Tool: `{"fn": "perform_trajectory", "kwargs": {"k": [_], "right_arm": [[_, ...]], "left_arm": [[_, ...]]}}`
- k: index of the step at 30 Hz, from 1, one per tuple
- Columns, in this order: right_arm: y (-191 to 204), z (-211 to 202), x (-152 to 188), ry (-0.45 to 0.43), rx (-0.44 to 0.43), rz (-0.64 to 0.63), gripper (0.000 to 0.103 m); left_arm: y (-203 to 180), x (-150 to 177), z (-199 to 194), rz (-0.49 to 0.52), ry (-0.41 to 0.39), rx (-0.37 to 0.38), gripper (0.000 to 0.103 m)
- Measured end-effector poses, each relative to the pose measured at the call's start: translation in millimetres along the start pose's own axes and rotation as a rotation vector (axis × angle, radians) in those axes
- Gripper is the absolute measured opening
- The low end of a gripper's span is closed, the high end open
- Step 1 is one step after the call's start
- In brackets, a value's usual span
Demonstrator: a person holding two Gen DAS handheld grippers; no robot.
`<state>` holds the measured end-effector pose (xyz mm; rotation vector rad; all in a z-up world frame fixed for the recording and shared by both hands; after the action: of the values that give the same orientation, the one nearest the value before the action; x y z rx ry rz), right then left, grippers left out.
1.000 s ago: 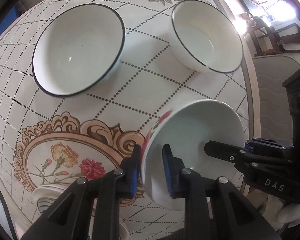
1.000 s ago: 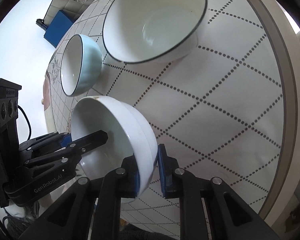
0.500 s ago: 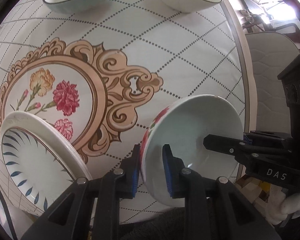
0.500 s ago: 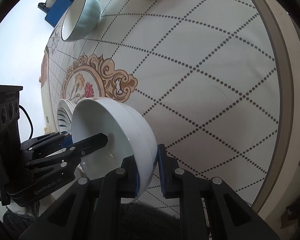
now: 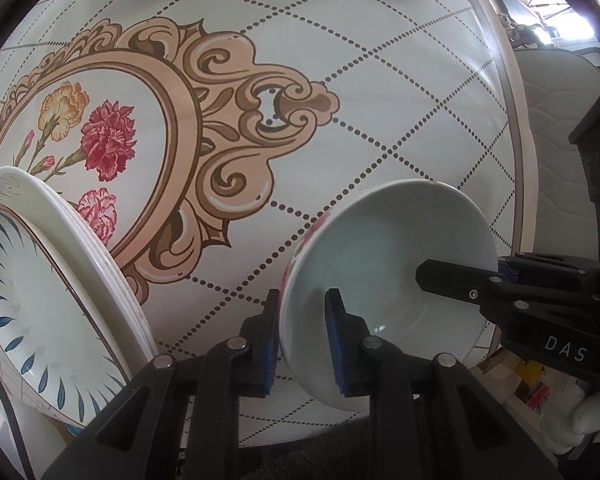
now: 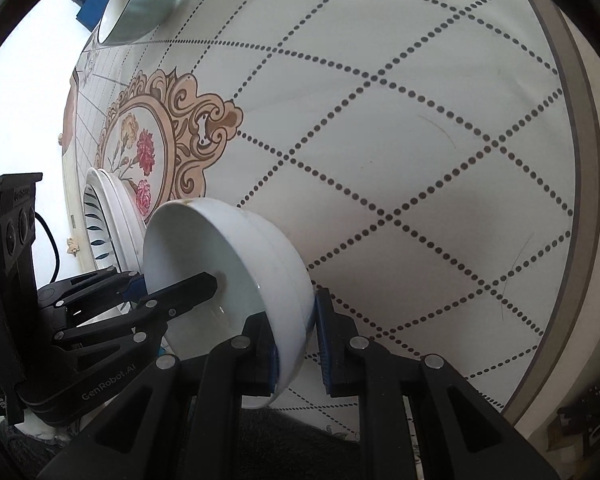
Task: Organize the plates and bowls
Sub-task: 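Carry the red-flower bowl with both grippers toward the plate stack and lower it, then open both grippers to release the red-flower bowl on the table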
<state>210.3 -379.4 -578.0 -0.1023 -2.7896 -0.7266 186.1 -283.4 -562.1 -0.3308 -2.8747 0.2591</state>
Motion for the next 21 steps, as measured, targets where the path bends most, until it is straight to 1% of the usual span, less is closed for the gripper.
{"fn": "perform_trajectory", "kwargs": {"k": [2, 3, 4, 6, 7, 8, 10, 12, 13, 14, 15, 17, 18, 20, 21], "right_arm": [[0, 1, 0, -0.001, 0.003, -0.005, 0.017], [1, 2, -2, 0.000, 0.005, -0.005, 0.017], [8, 5, -4, 0.001, 0.008, -0.005, 0.017], [9, 5, -5, -0.002, 0.016, -0.002, 0.017], [9, 5, -6, -0.003, 0.023, 0.000, 0.017], [8, 5, -7, 0.002, 0.030, -0.004, 0.018], [7, 0, -9, -0.009, 0.023, 0.007, 0.018], [8, -5, -11, -0.007, 0.018, 0.005, 0.019], [7, -9, -12, -0.012, 0.025, 0.005, 0.023], [5, -14, -13, -0.021, 0.039, 0.002, 0.031], [4, -18, -15, -0.029, 0.054, -0.006, 0.035], [2, -29, -18, -0.045, 0.068, -0.012, 0.050], [2, -35, -19, -0.055, 0.075, -0.016, 0.054], [2, -50, -24, -0.081, 0.091, -0.034, 0.068], [3, -57, -27, -0.093, 0.095, -0.042, 0.071]], "left_arm": [[-1, -12, 5, 0.000, -0.002, -0.003, 0.019], [0, -20, 16, 0.000, -0.003, -0.004, 0.019], [1, -21, 15, -0.002, -0.003, -0.004, 0.019], [0, -22, 19, 0.001, -0.004, -0.016, 0.019], [2, -21, 19, 0.005, -0.007, -0.038, 0.019], [5, -21, 9, 0.008, -0.012, -0.052, 0.020], [8, -18, 5, 0.003, -0.015, -0.071, 0.020], [11, -16, -1, -0.013, -0.017, -0.081, 0.023], [12, -15, -4, -0.020, -0.018, -0.081, 0.024], [13, -14, -7, -0.022, -0.022, -0.083, 0.024], [13, -13, -11, -0.023, -0.030, -0.086, 0.024], [13, -12, -22, -0.023, -0.044, -0.093, 0.025], [13, -12, -28, -0.024, -0.053, -0.099, 0.026], [15, -14, -42, -0.029, -0.085, -0.099, 0.031], [19, -16, -50, -0.036, -0.101, -0.105, 0.034]]}}
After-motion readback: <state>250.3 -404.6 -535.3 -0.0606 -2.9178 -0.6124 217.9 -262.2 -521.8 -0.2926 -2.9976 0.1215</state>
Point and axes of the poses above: each gripper's, at about its wrist camera, not at the fingertips, and z roughly the way its jaws point, y to its left, x to its underside, the point moved 9 cm from there along z, roughly the way its jaws point, and after that the axes turned 1 degree about y, right-handed, at the moved point
